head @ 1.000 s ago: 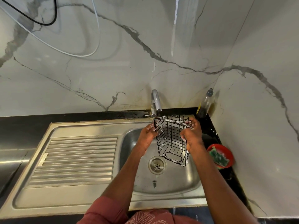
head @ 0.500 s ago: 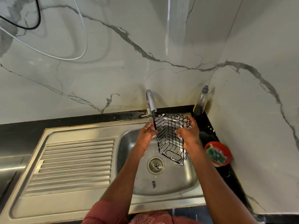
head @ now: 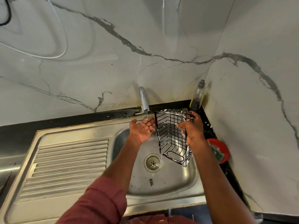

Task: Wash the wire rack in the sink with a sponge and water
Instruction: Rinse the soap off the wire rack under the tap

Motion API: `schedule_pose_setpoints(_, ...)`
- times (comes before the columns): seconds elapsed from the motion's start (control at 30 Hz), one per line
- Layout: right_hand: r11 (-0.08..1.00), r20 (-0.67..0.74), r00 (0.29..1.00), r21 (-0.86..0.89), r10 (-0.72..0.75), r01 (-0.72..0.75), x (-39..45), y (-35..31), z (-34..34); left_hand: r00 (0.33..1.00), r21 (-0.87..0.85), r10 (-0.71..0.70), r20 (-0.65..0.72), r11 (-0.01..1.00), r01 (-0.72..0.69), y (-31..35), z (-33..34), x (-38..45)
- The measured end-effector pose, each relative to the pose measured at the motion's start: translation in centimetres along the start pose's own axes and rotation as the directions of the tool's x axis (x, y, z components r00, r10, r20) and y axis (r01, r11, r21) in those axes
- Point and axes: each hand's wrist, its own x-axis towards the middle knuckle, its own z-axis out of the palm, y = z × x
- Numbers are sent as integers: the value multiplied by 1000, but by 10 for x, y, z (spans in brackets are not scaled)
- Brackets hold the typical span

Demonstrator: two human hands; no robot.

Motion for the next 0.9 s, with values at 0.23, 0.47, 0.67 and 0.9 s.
schedule_pose_setpoints(0.23, 997, -31, 999, 72, 27, -24, 11, -1, -2, 976, 275, -7, -216, 959, 68, 5, 40, 41)
schedule_pose_setpoints(0.47, 995, -29, 998, 88, 54, -51, 25, -8, -5, 967, 514, 9, -256, 848, 128, -7, 44, 65)
schedule_pose_setpoints(0.67, 998, -14, 998, 4, 58, -58, 25, -2, 11, 912, 817, 356, -203, 575, -43, -8, 17, 80)
schedule_pose_setpoints(0.9, 998, -3, 999, -43, 42, -42, 19, -1, 18, 917, 886, 310, -251, 455, 88, -6, 6, 71)
